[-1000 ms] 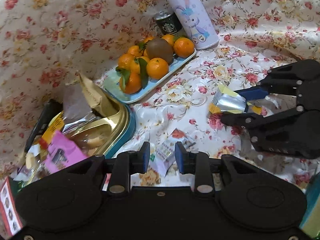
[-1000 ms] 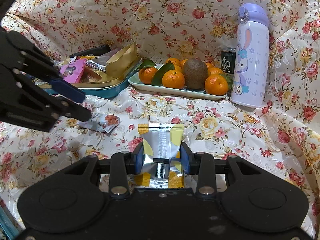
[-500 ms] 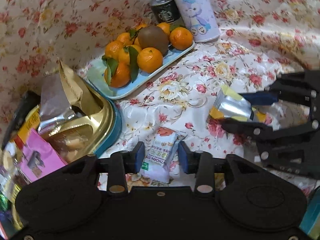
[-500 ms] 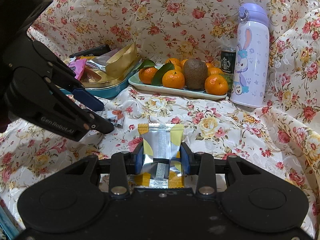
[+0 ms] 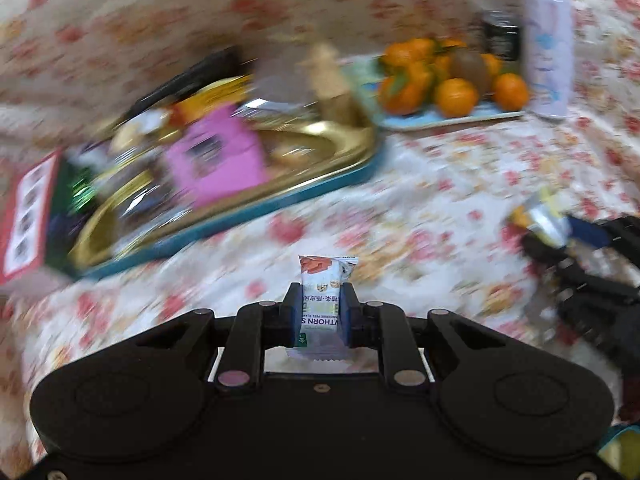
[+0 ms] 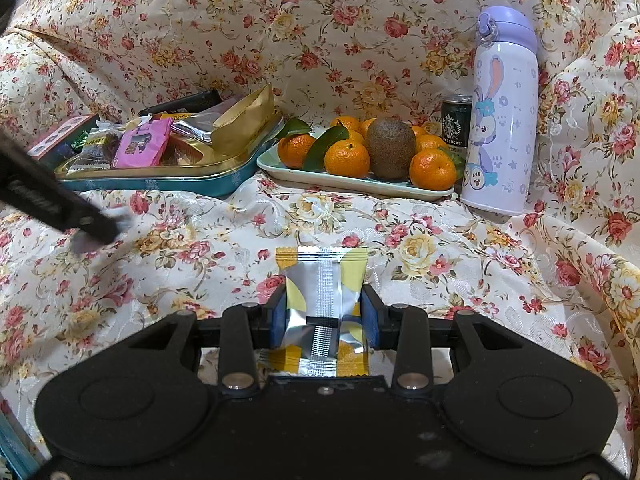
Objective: Organize snacks
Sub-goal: 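Close the left tool on the white hawthorn packet and lift it, then carry the white packet and silver-yellow packet over the floor gold tray with both tools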
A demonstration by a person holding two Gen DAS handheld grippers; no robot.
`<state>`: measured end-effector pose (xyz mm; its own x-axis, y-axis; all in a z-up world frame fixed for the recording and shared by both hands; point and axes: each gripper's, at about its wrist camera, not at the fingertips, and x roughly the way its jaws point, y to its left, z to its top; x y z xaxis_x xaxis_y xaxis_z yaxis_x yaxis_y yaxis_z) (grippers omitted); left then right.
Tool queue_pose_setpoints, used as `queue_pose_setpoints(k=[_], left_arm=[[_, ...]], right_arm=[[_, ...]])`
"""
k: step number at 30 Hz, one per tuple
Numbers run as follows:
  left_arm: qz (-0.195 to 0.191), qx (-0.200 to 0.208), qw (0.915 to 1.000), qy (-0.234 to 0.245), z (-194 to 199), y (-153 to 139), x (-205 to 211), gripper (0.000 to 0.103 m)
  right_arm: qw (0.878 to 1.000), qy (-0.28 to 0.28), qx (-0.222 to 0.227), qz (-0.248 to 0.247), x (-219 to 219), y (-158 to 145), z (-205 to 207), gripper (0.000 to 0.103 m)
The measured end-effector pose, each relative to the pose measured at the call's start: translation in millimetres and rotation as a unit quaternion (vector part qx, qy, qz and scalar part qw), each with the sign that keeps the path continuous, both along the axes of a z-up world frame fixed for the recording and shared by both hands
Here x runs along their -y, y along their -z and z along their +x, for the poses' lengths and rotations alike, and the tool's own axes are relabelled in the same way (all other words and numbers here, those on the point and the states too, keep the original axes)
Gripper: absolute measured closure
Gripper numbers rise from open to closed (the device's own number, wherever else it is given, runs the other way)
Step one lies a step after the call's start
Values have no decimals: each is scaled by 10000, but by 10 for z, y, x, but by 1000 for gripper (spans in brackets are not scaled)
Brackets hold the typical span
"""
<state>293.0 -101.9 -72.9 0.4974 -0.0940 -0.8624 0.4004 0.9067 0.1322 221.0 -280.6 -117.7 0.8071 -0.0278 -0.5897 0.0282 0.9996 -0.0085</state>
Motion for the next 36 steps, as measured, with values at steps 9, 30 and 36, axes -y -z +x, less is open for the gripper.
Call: queue_pose_setpoints(k=[9,30,36], left_arm=[[72,-46,9995,-308,24,193,-249,67],[-418,-112,9954,-853,13,105,-410,77],[-539,31,9940,-948,-56,-66,-444,77]], right_arm=[[10000,0,3,-47,-4,-2,0,65],[9997,24,-143,-178,-57,-30,44,65],[9977,317,-592,-77,-99,-176,188,67]])
